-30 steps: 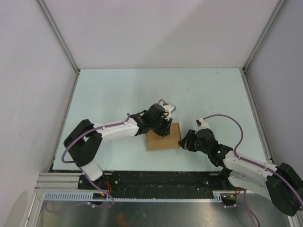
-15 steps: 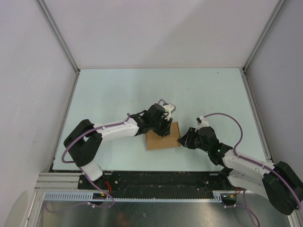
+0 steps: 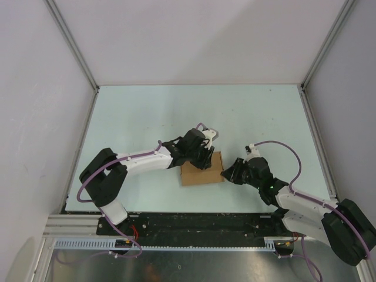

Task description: Fold the paper box

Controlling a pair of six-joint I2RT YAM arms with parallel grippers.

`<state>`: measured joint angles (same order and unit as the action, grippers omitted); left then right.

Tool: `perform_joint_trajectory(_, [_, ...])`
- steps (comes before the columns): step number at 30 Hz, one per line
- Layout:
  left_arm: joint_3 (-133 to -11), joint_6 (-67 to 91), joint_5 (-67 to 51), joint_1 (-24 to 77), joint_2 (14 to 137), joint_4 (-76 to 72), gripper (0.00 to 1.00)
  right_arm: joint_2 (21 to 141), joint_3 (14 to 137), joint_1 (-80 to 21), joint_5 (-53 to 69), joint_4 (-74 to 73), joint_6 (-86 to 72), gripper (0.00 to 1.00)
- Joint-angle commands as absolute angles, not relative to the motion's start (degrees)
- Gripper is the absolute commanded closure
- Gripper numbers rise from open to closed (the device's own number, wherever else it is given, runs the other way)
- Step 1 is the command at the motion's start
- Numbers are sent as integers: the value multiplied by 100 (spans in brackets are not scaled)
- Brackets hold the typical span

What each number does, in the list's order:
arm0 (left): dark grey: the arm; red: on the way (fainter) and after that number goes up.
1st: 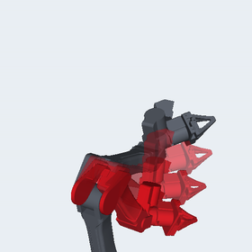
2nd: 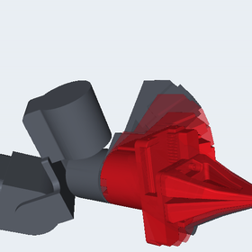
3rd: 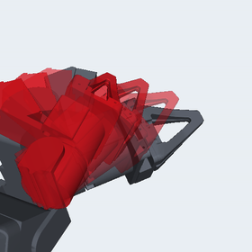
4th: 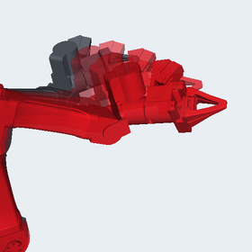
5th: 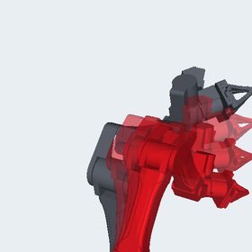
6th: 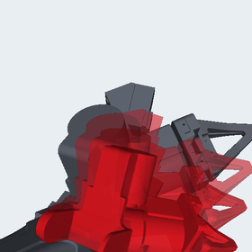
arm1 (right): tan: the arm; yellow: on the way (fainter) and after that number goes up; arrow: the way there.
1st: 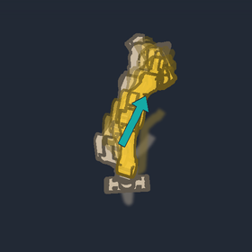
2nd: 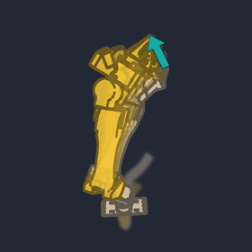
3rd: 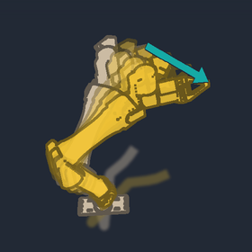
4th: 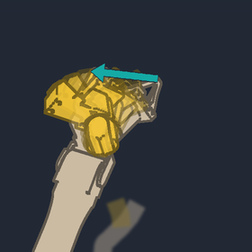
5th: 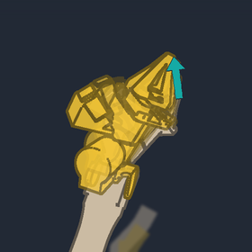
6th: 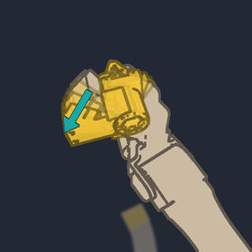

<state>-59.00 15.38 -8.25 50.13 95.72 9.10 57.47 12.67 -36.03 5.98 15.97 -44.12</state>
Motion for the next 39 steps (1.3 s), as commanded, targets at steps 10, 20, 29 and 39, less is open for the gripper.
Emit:
perform_joint_trajectory(10, [-6135, 1406, -958, 5027, 9668, 844, 64, 5889, 1046, -3533, 686, 2302, -4280, 81])
perform_joint_trajectory(20, [-6152, 1433, -1002, 5027, 9703, 826, 64, 6143, 905, -3533, 809, 2680, -4140, 71])
perform_joint_trajectory(29, [-6144, 1424, -984, 5027, 9703, 835, 64, 6196, 905, -3533, 905, 2751, -4192, 62])
perform_joint_trajectory(39, [-6161, 1441, -1011, 5027, 9703, 844, 65, 6512, 896, -3542, 1160, 3119, -4289, 69])
